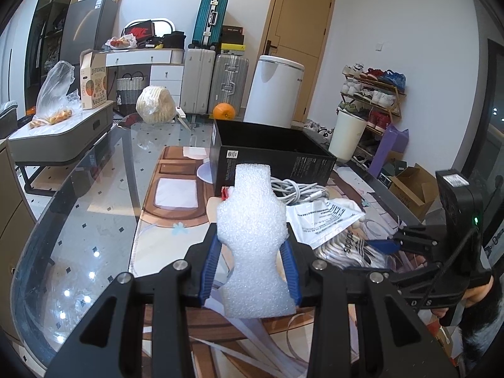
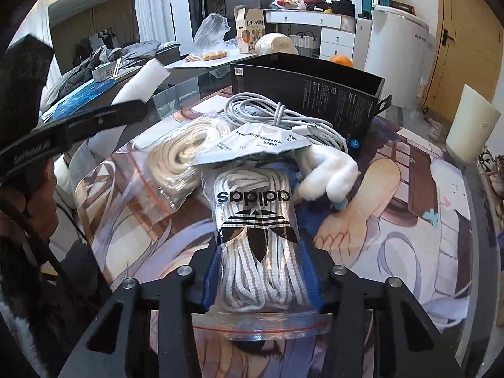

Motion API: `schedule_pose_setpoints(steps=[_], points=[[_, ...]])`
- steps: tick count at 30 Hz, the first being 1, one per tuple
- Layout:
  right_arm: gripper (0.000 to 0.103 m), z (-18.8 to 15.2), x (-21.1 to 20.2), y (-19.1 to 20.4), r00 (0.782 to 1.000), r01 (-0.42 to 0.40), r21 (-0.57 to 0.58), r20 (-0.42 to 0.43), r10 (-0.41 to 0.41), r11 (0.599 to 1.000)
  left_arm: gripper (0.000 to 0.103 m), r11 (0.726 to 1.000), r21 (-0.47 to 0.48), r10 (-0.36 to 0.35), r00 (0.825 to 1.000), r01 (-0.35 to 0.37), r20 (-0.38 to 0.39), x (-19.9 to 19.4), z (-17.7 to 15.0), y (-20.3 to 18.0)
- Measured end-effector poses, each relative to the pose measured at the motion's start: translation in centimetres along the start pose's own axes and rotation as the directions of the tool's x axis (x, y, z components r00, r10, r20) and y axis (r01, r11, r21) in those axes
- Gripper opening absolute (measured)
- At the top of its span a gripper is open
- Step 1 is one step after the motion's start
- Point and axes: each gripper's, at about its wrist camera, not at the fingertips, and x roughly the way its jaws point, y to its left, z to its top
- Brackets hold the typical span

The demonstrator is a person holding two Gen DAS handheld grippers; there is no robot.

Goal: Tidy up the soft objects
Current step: 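Carry the foam block and the adidas bag toward the black box with both grippers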

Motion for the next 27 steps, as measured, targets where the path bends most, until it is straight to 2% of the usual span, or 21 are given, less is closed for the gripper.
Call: schedule_pose_setpoints(steps=[6, 14, 20, 27], points=[[0.041, -0.8, -1.7, 0.3, 1.000, 0.014, -0.003, 0.027, -0.014, 1.000, 0.036, 1.000, 0.009, -0.006, 1.000, 0.006, 0.015, -0.4, 0.4, -0.5], [0.041, -0.9, -5.4, 0.2, 0.993, 0.051, 0.007, 0.107, -0.051, 0.999, 0.036, 1.000, 0.026, -0.010, 1.000, 0.009, 0.019, -0.3, 0.8, -1.1], [0.041, 0.4, -7.7, -0.5, 0.981, 0.083, 0.038, 0.173, -0.089, 0.996, 0.036, 0.999, 0.042, -0.017, 0.999, 0.015, 0.027, -0.2, 1.7, -1.7], [0.041, 2.6, -7.9, -1.4, 0.971, 0.100, 0.074, 0.212, -0.114, 0.992, 0.036, 0.998, 0.059, -0.031, 0.999, 0.028, 0.043, 0.2, 3.0, -2.3]])
